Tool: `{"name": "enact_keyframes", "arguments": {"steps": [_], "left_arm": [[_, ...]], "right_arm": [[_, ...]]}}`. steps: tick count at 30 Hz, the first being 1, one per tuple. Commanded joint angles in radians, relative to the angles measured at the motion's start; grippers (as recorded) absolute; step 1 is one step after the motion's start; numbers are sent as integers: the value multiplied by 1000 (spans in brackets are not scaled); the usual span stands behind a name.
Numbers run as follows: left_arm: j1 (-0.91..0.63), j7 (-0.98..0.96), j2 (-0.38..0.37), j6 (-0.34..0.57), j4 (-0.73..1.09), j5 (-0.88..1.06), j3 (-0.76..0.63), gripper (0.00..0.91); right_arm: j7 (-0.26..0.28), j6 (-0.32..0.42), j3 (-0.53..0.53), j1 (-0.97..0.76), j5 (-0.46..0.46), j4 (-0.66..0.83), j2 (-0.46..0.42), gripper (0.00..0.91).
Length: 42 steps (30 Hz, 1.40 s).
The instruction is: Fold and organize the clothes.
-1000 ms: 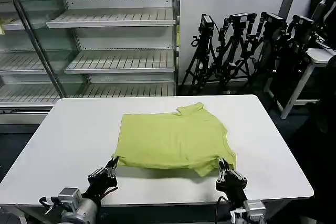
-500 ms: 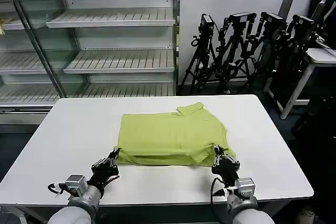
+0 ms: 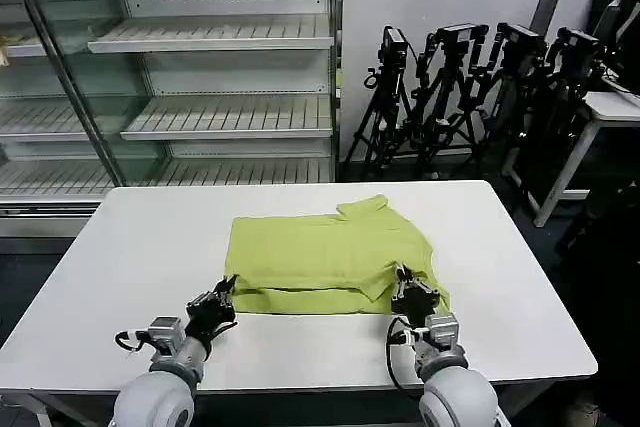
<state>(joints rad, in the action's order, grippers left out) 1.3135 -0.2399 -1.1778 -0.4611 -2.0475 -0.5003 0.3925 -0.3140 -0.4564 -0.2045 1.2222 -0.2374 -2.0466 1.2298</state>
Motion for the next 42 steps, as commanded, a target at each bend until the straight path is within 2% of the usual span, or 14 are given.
{"name": "enact_keyframes", "arguments": {"steps": [1,11,17,29,30,31,32,34,36,42], "left_arm": [[19,-4,-13,2,8,16,3,907],[101,-6,-47,-7,-55,14,35,907],[97,-9,-44,-17,-35,8,36,907],[49,-16,-42,-33,22,5,14,907],[47,-15,-41,-30,26,5,12,595],[47,-15,-41,-25,31,5,11,222],[48,-15,-40,-19,34,5,8,40],[49,-15,-38,-20,38,5,6,40],[51,-16,-36,-24,44,6,4,40],[52,-16,-32,-26,48,4,5,40]], "right_arm": [[33,6,9,-3,73,40,11,907],[40,17,-75,118,65,-59,-3,907],[8,-53,-147,179,-7,-72,-2,907],[-38,-115,-192,175,-102,-20,3,907],[-38,-115,-191,174,-106,-18,4,907],[-39,-115,-190,174,-108,-18,5,907],[-41,-115,-187,174,-115,-17,7,443],[-42,-112,-184,174,-117,-17,9,81],[-42,-104,-180,173,-114,-14,9,0],[-37,-96,-170,170,-114,-17,9,0]]}}
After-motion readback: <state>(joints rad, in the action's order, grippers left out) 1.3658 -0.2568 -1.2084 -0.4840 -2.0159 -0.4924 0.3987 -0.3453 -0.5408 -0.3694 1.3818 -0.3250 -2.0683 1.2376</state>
